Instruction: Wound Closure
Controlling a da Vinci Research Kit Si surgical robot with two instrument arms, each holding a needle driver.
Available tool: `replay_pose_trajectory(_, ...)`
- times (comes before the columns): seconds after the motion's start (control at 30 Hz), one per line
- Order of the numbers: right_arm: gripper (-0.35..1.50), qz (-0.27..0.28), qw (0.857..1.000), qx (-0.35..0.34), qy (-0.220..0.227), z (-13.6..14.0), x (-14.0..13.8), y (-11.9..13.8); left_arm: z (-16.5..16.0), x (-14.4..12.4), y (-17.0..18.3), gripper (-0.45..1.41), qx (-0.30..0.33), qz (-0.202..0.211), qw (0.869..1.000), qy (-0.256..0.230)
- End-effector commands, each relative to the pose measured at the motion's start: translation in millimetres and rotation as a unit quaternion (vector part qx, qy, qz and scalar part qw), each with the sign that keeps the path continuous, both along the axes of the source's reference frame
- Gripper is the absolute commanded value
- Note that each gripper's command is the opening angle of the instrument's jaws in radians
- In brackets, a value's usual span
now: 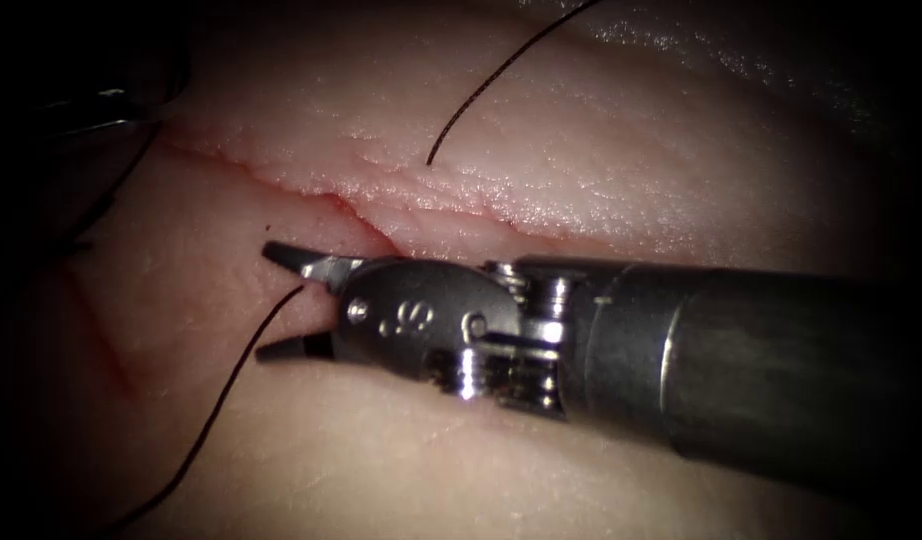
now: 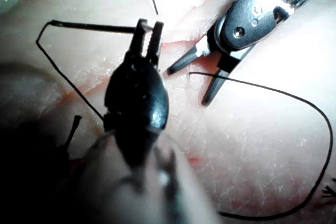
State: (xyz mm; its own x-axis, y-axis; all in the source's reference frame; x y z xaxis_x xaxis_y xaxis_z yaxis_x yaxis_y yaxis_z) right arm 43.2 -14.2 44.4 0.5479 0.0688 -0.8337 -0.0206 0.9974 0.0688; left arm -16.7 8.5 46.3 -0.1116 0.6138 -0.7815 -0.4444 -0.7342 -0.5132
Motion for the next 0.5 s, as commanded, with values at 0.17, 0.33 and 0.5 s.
replay_pose_trajectory(0.17,-0.35,-0.019,1.0,0.008,-0.008,0.0,-0.2,0.0,0.6,-0.5,-0.3,-0.45,0.0,0.001,1.0,0.0)
replay_pose_trajectory(0.33,-0.35,-0.028,0.999,0.016,-0.008,-2.1,-1.2,-0.6,0.5,-0.4,-0.3,-0.45,0.0,0.001,1.0,-0.001)
replay_pose_trajectory(0.5,-0.35,-0.045,0.999,0.028,-0.003,-5.6,-1.6,-2.8,0.5,-0.4,-0.3,-0.45,0.001,0.001,1.0,-0.001)
